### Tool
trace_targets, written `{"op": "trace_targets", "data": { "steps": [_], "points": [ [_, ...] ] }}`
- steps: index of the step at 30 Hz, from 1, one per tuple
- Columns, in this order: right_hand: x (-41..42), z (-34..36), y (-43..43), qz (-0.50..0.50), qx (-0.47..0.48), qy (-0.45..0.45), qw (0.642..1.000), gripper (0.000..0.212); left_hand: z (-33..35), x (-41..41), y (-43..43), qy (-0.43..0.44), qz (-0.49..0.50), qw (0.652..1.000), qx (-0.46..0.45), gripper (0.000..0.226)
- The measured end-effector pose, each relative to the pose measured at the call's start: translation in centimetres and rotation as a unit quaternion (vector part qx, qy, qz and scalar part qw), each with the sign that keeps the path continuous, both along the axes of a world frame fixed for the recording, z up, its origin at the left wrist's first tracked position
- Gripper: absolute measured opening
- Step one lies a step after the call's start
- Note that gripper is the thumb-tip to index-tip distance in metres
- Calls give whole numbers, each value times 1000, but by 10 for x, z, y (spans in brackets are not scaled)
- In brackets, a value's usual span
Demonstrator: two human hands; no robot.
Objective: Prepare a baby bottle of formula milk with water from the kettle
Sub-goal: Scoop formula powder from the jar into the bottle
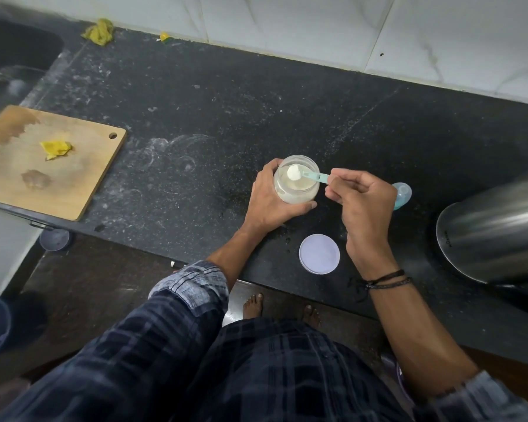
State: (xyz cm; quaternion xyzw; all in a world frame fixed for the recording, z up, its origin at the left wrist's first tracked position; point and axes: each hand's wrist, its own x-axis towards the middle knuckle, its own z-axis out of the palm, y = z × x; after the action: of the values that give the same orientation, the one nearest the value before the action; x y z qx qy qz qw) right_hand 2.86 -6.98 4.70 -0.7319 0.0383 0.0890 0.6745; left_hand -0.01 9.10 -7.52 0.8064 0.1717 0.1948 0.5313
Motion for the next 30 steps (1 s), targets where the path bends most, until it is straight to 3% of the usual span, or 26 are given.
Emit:
{"op": "trace_targets", "data": {
  "steps": [9, 16, 30],
  "points": [
    [-11, -13, -6, -1, -20, 31, 999, 16, 1, -2, -1, -8, 6, 1000, 17, 92],
    [-11, -12, -3, -15, 87, 124, 988, 12, 5, -2, -2, -17, 12, 1000, 23, 85],
    [-15, -6, 2, -65, 155, 187, 968, 5, 12, -5, -4, -40, 16, 998, 41, 84]
  ]
}}
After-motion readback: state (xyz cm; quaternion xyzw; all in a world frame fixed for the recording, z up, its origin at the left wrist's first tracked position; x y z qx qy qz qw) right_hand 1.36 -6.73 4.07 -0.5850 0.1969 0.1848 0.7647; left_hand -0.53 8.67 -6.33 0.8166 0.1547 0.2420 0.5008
